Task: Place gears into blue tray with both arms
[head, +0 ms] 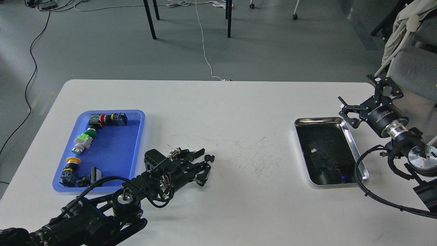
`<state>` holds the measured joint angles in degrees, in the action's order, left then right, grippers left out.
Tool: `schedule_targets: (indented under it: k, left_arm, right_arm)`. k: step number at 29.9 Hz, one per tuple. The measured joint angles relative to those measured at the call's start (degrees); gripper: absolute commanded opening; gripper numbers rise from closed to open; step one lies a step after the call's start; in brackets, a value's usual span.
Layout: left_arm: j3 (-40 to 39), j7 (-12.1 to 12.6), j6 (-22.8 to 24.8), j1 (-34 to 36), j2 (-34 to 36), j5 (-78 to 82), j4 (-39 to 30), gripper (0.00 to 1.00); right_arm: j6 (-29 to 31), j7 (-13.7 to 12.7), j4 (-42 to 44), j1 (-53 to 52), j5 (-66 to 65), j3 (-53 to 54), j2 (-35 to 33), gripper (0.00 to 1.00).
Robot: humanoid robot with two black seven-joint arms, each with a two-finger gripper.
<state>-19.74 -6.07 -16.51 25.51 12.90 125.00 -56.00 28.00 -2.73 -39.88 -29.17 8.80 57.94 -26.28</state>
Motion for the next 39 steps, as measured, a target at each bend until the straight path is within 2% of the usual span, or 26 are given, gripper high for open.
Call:
schedule_targets:
  k: [10, 17, 21, 25, 28, 33, 39]
  left_arm:
    - [-0.79, -0.33, -2.65, 0.7, 2.56, 0.0, -2.87, 0.07]
    - [-3.23, -0.51, -2.75, 2.83, 15.54, 0.0, -10.07, 0.08]
    - [-3.43, -2.63, -3.73, 2.88, 23.06, -6.36, -9.96, 0.08]
    - [-2.87, -5.52, -4.4, 2.6, 27.28, -12.79, -5.76, 0.08]
    - [-2.81, -7.32, -5.26, 2.36, 27.62, -13.97, -0.88, 0.08]
    - [-2.46, -8.89, -6.79, 2.04, 25.5, -16.26, 5.95, 0.08]
    - [-2.04, -9.64, -6.95, 1.85, 22.37, -16.9, 9.56, 0.09]
  right_arm:
    - [0.0, 0.0, -0.03, -0.15, 0.0, -0.03, 0.0, 0.97]
    - [0.0, 0.0, -0.03, -0.48, 0.0, -0.03, -0.06, 0.97]
    - [0.0, 0.0, -0.03, -0.54, 0.0, -0.03, -0.08, 0.97]
    - [0.0, 0.02, -0.02, -0.55, 0.0, -0.02, -0.07, 0.97]
    - [0.0, 0.06, 0.1, -0.55, 0.0, 0.03, -0.07, 0.97]
    - [0.0, 0.09, 0.16, -0.72, 0.0, 0.06, -0.01, 0.97]
    - [0.0, 0.09, 0.32, -1.67, 0.0, -0.17, -0.01, 0.97]
